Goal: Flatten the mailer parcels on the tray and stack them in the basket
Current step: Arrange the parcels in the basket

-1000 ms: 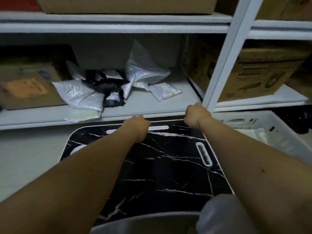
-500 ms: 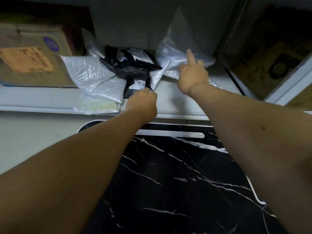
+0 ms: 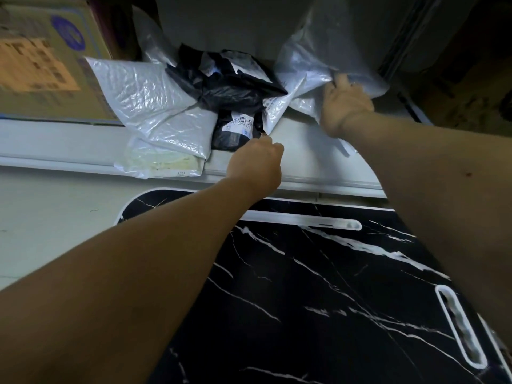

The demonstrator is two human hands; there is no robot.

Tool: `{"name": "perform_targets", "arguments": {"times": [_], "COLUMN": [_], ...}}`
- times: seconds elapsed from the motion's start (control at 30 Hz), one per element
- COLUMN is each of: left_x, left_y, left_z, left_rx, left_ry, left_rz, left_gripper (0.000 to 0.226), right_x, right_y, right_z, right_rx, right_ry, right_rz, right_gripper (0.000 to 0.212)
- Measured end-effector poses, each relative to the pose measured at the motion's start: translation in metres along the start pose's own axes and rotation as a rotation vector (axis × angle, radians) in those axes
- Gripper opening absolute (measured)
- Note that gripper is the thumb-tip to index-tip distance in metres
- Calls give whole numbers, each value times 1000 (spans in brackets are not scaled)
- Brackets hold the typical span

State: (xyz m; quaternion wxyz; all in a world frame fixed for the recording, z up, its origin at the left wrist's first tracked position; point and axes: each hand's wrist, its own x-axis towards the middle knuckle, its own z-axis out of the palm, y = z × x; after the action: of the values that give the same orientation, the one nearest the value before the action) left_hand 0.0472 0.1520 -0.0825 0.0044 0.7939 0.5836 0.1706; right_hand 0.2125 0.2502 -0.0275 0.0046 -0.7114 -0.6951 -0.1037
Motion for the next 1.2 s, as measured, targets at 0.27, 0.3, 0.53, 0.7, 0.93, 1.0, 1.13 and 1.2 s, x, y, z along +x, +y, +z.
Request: {"name": "perform_targets", "arguments": {"times": [0.27,0.3,0.53,0.7,0.93,1.0,1.13,1.2], "left_x": [-14,-17,-48,-88,-143,-156,-175,-185], "left_y": [3,6,35,61,90,95,100,99], "left_z": [-9,-15,-64,-100,-144,-152,-153,-151], "left_rx": [24,23,-4,-30,-157,-196,-143,-115], "left_ry": [-50,-52,-133,-165,-138,-114,-193,-245], "left_rz": [-42,-48,-85,-126,-259,-311,-402,-494], "left_gripper": [31,31,34,37,47,52,49,42], "right_x": [-18,-24,-90,-166,-277,-302,-344,-362], "right_y": [19,25,53,53,44,37,19,13], "right_z": [-31,-40,-86,-108,-123,-120,-106,-94], "right_rx": [144,146,85,139,314,347,269,232], "right_ry": [290,311,328,301,277,285,266,244], "right_rz": [104,110,50,-46,-127,-171,-283,-331], "right_gripper": [54,51,56,60,48,46,41,35]}}
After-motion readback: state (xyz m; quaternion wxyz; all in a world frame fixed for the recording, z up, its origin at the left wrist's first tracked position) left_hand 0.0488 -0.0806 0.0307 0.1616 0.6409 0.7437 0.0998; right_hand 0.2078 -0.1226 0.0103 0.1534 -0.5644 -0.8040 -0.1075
